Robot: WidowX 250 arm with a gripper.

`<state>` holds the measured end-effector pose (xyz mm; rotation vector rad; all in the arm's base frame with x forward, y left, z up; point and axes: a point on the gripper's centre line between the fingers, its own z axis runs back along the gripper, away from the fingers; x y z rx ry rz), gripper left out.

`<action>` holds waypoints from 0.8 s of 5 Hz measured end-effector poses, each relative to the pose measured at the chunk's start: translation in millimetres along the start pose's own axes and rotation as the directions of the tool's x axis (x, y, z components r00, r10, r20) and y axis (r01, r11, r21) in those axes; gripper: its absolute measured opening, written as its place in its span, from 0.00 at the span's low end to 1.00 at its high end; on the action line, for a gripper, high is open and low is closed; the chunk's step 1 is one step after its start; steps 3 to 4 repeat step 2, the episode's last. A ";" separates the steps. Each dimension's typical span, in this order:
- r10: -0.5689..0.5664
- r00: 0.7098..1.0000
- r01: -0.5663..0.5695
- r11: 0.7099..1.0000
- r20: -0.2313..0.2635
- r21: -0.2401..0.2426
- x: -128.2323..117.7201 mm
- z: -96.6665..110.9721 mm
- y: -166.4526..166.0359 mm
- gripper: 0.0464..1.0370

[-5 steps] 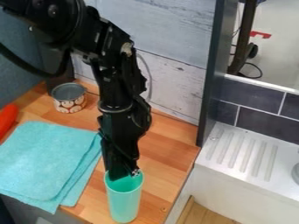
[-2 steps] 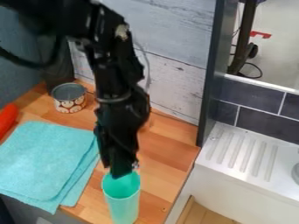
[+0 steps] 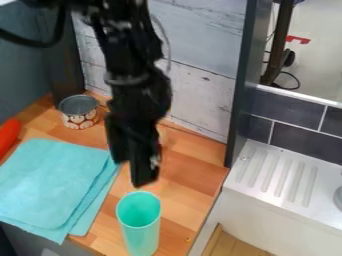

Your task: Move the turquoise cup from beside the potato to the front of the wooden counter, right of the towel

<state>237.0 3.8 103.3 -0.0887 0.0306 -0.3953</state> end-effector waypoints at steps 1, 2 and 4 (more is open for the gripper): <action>0.025 1.000 -0.025 0.999 -0.006 0.033 -2.8 22.9 13.6 0.97; 0.113 0.993 -0.116 0.988 0.029 0.105 -14.6 48.7 37.7 0.97; 0.113 0.993 -0.116 0.988 0.029 0.105 -14.6 48.7 37.7 0.97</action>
